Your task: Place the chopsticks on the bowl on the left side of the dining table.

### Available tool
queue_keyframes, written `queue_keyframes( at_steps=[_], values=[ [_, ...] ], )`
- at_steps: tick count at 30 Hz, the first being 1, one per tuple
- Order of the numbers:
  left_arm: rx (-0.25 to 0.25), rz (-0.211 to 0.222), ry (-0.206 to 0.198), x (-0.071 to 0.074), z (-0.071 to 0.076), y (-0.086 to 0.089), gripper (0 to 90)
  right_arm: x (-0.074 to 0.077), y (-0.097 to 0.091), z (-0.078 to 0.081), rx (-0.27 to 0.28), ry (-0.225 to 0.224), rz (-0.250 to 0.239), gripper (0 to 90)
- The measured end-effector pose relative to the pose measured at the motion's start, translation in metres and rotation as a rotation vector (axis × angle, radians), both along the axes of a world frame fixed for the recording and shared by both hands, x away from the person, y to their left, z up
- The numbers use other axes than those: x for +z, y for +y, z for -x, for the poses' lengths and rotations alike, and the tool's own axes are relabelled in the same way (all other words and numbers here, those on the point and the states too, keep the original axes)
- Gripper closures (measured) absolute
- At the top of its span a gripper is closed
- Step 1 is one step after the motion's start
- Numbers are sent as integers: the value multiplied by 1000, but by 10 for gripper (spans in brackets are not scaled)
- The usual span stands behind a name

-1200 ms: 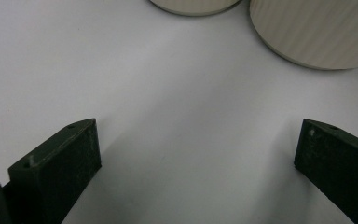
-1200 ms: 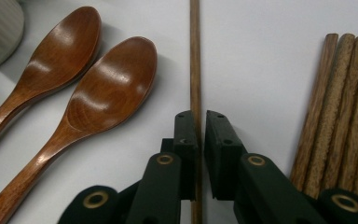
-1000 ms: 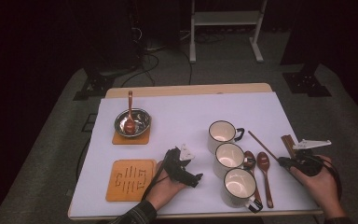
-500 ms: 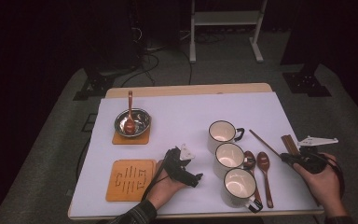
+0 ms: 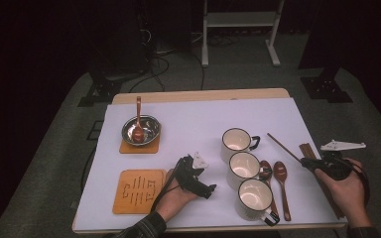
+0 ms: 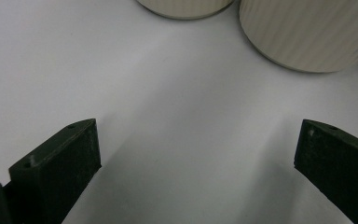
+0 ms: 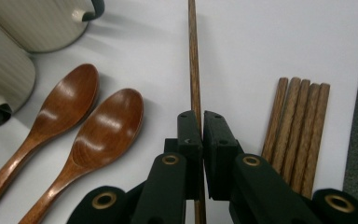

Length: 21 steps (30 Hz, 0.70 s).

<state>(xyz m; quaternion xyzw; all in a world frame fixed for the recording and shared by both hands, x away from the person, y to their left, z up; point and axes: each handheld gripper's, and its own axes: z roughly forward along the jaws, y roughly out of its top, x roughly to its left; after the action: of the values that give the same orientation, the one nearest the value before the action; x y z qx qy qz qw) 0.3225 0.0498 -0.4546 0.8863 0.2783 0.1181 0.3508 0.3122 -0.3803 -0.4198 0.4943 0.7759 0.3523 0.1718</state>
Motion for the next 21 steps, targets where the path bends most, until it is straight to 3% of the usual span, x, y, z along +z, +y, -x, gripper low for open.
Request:
queue_keyframes(
  at_steps=[15, 21],
  values=[
    [-55, 12, 7, 17, -6, 15, 0, 17, 0, -10, 4, -44, -41, 853],
    [-71, 41, 18, 28, -14, 28, 0, 25, 3, -17, 17, -62, -50, 853]
  ],
)
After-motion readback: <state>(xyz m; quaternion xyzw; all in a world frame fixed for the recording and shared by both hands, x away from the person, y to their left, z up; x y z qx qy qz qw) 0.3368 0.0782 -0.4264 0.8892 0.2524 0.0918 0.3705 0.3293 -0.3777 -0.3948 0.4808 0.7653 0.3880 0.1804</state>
